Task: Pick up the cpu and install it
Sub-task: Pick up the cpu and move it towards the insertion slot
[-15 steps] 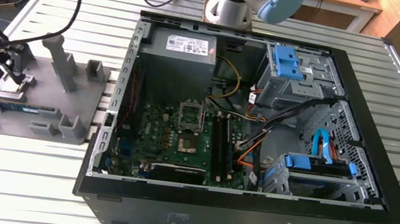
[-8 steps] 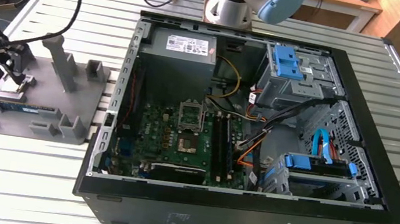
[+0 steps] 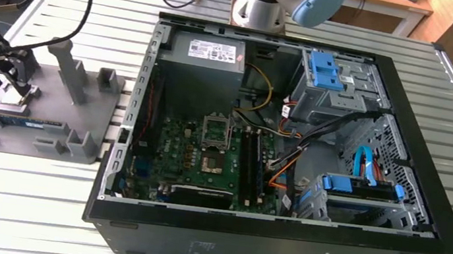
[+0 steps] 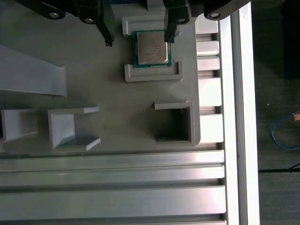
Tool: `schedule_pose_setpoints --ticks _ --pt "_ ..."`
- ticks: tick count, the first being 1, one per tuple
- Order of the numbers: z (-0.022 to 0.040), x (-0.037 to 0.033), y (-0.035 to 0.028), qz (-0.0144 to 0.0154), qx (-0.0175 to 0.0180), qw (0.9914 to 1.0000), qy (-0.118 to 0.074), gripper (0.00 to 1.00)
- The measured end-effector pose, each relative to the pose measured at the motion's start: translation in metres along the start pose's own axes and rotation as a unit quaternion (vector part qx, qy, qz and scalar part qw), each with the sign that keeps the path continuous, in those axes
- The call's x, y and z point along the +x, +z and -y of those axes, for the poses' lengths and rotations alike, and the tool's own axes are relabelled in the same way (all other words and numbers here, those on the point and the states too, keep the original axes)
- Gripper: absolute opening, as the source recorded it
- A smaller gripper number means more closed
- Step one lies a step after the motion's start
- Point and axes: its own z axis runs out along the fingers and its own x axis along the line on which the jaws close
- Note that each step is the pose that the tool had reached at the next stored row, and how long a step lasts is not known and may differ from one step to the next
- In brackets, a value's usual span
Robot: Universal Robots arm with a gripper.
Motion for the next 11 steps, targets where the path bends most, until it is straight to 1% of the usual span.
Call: schedule_pose_setpoints --ticks 11 --pt "0.0000 0.0000 0.0003 0.0000 0.0000 1.00000 0.000 0.54"
